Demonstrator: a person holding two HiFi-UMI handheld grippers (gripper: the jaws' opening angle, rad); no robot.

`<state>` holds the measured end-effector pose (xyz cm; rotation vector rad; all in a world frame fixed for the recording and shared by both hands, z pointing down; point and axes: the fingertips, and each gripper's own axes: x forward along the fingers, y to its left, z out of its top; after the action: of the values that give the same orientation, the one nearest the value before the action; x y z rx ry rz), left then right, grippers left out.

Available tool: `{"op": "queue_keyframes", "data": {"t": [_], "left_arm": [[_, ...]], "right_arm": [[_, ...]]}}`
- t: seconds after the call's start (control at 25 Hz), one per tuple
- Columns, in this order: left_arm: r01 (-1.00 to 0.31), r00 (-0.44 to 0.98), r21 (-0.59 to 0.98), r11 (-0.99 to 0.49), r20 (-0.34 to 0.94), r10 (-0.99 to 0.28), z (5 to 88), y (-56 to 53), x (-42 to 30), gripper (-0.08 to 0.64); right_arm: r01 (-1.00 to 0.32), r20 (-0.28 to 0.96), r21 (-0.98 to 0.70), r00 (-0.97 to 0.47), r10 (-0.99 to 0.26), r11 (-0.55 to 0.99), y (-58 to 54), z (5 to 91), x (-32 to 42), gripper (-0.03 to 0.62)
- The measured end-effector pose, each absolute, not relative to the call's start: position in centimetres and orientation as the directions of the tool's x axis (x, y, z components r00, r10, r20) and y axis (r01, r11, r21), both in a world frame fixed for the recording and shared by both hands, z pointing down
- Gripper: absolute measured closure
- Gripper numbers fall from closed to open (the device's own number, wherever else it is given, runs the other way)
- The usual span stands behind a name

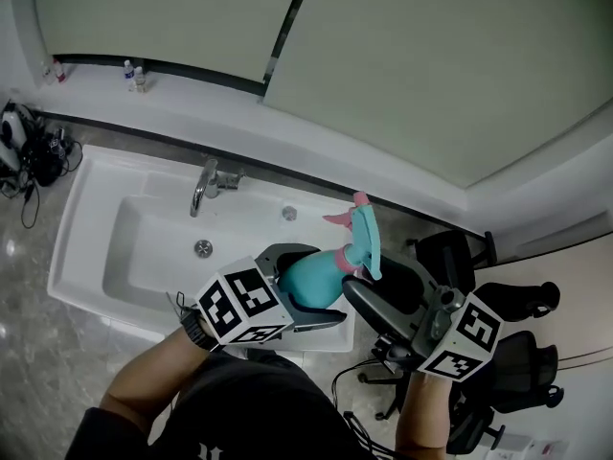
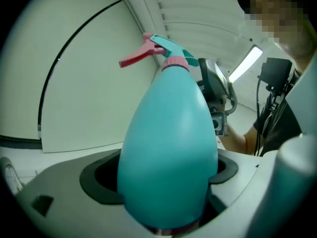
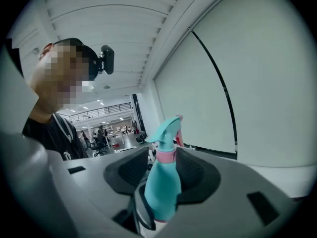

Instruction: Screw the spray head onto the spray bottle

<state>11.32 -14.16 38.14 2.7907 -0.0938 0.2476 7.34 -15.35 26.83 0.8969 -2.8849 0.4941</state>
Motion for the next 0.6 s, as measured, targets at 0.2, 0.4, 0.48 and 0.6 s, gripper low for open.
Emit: {"op": "queue_keyframes", "data": {"t": [0.2, 0.4, 0.48, 0.6], "left_arm": [[-0.041, 0.987, 0.289, -0.956, 0.163, 0.007, 37.2, -13.6, 11.2, 0.094], [0.155, 0.976, 0.234, -0.96, 0.117, 0.186, 35.5, -9.9, 11.0, 0.094], [0.279, 0.947, 0.225, -0.934, 0.095, 0.306, 34.6, -7.6, 10.9, 0.094], [0.465, 0.872, 0.232, -0.854, 0.043, 0.487, 33.1, -4.4, 10.7, 0.094]], "right_arm": [[-0.494, 0.132, -0.195, -0.87, -0.476, 0.848, -13.2, 24.8, 8.4, 0.443], [-0.358, -0.093, -0.214, -0.919, -0.384, 0.909, -12.6, 21.5, 12.9, 0.411], [-0.151, -0.207, -0.232, -0.958, -0.2, 0.961, -12.2, 20.5, 13.0, 0.333], [0.12, -0.281, -0.17, -0.957, 0.069, 0.978, -11.0, 19.3, 10.4, 0.23]]}}
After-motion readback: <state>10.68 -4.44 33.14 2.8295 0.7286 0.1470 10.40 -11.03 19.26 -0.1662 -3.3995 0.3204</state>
